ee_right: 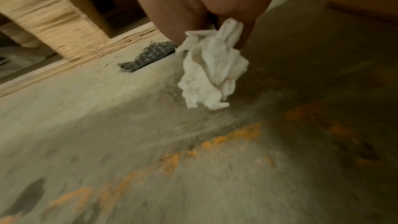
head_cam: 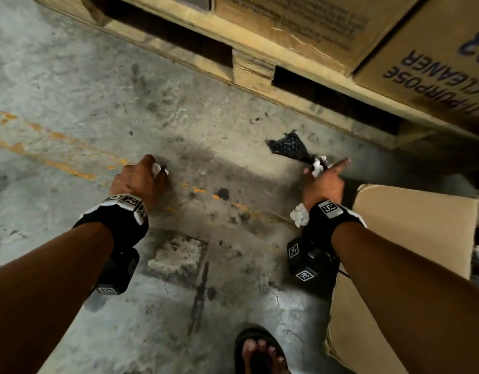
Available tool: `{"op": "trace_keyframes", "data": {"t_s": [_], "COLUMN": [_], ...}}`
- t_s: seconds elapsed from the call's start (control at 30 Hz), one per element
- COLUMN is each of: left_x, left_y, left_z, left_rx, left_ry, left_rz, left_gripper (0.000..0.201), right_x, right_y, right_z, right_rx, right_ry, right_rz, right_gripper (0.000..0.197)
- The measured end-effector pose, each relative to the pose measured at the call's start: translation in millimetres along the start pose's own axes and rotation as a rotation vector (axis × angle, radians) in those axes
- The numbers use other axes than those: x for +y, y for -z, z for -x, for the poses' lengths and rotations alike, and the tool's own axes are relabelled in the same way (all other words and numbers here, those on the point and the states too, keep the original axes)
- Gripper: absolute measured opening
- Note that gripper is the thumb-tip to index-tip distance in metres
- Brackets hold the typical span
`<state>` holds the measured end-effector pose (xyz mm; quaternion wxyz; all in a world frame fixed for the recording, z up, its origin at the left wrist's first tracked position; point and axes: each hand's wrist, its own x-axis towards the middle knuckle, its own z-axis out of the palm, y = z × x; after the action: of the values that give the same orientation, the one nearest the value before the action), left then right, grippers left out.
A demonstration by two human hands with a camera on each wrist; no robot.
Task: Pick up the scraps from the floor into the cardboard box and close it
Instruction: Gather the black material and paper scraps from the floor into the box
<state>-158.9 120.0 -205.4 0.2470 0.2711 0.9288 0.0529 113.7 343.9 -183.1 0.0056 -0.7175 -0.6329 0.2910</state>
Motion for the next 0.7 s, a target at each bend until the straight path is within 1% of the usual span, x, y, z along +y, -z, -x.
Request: {"op": "trace_keyframes", "data": {"t_s": [0.03,0.1,0.17,0.2,0.27,0.33,0.4,0.47,0.57,0.63,0.7], "left_x": [2,-3,-6,-4,-3,-3,-4,-4,-8,-16,-26], "left_y": [-2,-1,1,2,3,3,1,-2,3,10,16], "left_z": [0,1,3,5,9,12,12,11,12,27,57], "left_rx": [0.003,0.002,-0.007,-0.007,0.003,0.017,0.032,0.033,-0.024,-0.084,-0.109], "left_ry": [-0.011,-0.019,-0.022,-0.028,-0.038,-0.028,-0.026,-0.027,-0.019,-0.009,0.000], "left_rz": [0.000,0.005,-0.003,0.004,0.023,0.039,0.045,0.064,0.138,0.194,0.219], "left_gripper": [0.033,0.032,0.031,0.030,0.030,0.029,0.027,0.026,0.027,0.028,0.027], "right_x": [6,9,6,5,-1,-12,-22,-29,-30,-27,-20], "right_y": [0,-2,-1,2,6,3,-4,-12,-20,-18,-11], "right_z": [-7,-13,-11,-10,-9,-9,-12,-15,-8,10,36], "right_rx": [-0.011,-0.019,-0.010,0.008,0.039,0.017,-0.040,-0.078,-0.053,-0.050,-0.088], "right_ry": [-0.033,-0.043,-0.007,0.040,0.187,0.361,0.461,0.464,0.425,0.420,0.446], "right_rz": [0.007,-0.008,0.062,0.118,0.194,0.195,0.200,0.211,0.246,0.264,0.245], "right_gripper": [0.067,0.047,0.045,0.045,0.042,0.041,0.041,0.034,0.020,0.018,0.018]}}
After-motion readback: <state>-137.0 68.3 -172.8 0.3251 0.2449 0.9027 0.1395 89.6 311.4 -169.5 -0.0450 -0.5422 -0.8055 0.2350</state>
